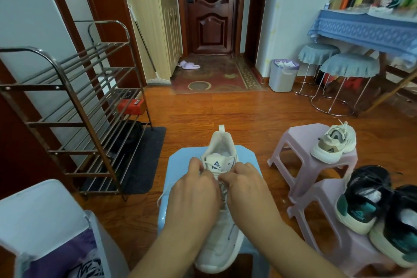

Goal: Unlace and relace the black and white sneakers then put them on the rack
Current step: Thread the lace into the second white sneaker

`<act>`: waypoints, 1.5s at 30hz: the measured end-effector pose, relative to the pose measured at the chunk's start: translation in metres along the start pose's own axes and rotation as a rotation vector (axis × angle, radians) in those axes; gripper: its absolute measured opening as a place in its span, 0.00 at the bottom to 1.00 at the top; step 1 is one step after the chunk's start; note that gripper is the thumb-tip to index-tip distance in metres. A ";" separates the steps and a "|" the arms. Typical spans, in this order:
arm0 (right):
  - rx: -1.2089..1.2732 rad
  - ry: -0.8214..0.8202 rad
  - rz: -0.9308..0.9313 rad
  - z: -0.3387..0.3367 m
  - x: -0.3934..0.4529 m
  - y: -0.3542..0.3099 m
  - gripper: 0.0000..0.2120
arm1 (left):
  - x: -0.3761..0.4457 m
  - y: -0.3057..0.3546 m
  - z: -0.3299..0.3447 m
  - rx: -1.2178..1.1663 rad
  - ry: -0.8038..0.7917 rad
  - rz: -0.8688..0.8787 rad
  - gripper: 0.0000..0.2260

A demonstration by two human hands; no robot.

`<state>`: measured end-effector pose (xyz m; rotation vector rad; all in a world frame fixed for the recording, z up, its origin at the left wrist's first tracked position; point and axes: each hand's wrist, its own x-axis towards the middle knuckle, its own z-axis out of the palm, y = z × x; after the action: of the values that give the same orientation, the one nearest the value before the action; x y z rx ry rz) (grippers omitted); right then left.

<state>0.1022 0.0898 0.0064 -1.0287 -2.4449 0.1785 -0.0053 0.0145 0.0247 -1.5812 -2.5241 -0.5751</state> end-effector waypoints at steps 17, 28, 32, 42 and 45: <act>0.036 -0.079 0.050 0.000 0.013 0.000 0.05 | 0.023 0.001 0.006 -0.501 -0.080 -0.268 0.06; 0.145 -0.171 0.019 -0.008 0.010 0.013 0.12 | 0.034 -0.119 -0.083 -1.902 1.029 -0.703 0.15; 0.191 -0.198 0.033 -0.015 0.010 0.014 0.09 | 0.026 -0.116 -0.061 -1.779 0.627 -0.750 0.08; 0.265 -0.213 0.045 -0.017 0.004 0.012 0.10 | 0.012 -0.050 -0.010 -0.263 -0.284 -0.051 0.09; 0.253 -0.239 0.060 -0.014 0.002 0.015 0.14 | 0.018 -0.061 -0.018 -0.333 -0.260 -0.072 0.06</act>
<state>0.1171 0.1007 0.0146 -1.0168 -2.5165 0.6476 -0.0692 -0.0006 0.0310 -1.7796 -2.8016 -0.8931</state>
